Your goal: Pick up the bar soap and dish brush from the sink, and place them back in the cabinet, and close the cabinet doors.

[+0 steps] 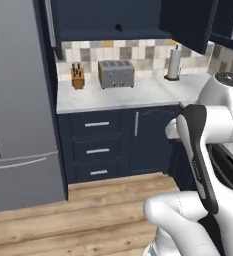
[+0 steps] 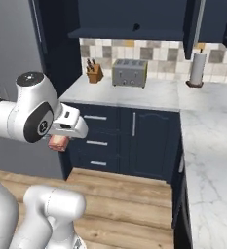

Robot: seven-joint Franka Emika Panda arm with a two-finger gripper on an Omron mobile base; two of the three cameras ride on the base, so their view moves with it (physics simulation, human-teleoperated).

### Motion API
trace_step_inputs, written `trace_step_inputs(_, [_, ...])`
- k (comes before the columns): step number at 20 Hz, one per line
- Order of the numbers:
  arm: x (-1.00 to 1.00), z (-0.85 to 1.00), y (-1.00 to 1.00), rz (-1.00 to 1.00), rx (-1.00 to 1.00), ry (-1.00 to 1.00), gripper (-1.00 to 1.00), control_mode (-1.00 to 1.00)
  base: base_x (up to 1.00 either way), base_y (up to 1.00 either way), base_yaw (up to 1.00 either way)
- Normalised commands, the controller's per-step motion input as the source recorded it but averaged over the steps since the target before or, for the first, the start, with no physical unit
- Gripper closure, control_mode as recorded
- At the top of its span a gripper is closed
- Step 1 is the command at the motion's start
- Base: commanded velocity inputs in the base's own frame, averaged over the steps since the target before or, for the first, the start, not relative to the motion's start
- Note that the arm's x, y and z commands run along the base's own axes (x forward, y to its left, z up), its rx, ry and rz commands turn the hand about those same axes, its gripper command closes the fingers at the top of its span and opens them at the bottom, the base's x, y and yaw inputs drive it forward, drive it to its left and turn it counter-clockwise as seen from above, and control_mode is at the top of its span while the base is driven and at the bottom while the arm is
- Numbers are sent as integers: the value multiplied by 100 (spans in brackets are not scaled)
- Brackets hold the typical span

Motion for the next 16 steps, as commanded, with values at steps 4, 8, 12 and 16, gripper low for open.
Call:
trace_step_inputs(4, [0,0,0,0,0,0,100,100,18,-20,28])
trace_step_inputs(8, [0,0,0,0,0,0,100,100,31,-17,2])
trace_step_inputs(12, [0,0,0,0,0,0,100,100,41,-6,-10])
trace_step_inputs(16, [0,0,0,0,0,0,100,100,54,-5,-16])
